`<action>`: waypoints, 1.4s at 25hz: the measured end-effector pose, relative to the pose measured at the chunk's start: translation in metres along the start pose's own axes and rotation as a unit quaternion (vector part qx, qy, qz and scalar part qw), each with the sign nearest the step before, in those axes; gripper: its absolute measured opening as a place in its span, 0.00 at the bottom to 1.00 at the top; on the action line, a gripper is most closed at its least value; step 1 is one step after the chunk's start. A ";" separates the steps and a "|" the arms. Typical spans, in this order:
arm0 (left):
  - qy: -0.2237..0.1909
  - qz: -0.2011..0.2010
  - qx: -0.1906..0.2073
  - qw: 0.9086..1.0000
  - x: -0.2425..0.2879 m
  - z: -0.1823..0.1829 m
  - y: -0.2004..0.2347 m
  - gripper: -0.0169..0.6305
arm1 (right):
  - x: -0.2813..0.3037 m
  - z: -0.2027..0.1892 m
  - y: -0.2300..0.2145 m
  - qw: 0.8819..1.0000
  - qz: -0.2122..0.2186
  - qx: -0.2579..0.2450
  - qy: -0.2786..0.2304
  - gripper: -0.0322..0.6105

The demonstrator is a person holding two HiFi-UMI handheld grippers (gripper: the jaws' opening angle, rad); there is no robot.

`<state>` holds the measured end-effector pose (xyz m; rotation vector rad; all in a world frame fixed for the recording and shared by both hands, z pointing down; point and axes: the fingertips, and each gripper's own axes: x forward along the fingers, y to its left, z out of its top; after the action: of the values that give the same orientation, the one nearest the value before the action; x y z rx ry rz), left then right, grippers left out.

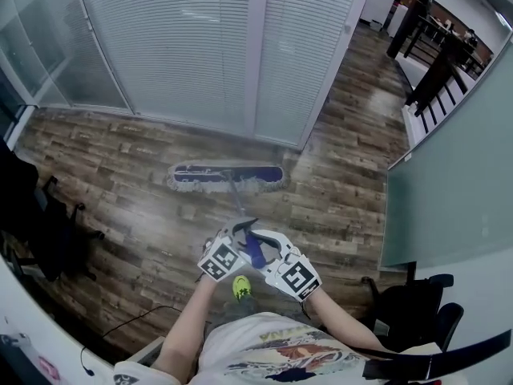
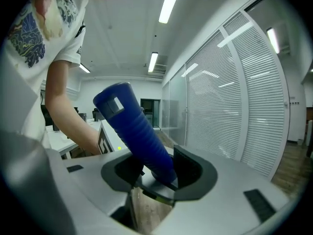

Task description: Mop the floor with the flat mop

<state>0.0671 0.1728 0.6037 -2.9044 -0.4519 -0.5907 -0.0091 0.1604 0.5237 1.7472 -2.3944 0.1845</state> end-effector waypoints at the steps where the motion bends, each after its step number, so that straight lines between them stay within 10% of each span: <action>1: -0.004 0.005 -0.001 1.000 -0.003 0.002 -0.013 0.27 | -0.009 -0.003 0.010 1.000 0.005 -0.004 0.000 0.32; 21: 0.008 0.037 -0.040 0.999 -0.024 0.006 -0.290 0.30 | -0.221 -0.062 0.193 0.995 0.099 -0.028 -0.001 0.33; 35: -0.017 0.034 -0.036 0.999 -0.025 0.017 -0.239 0.32 | -0.187 -0.038 0.161 0.986 0.149 -0.029 -0.063 0.37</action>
<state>-0.0248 0.3957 0.5971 -2.9883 -0.3411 -0.5612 -0.1039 0.3907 0.5218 1.4066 -2.7147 0.0406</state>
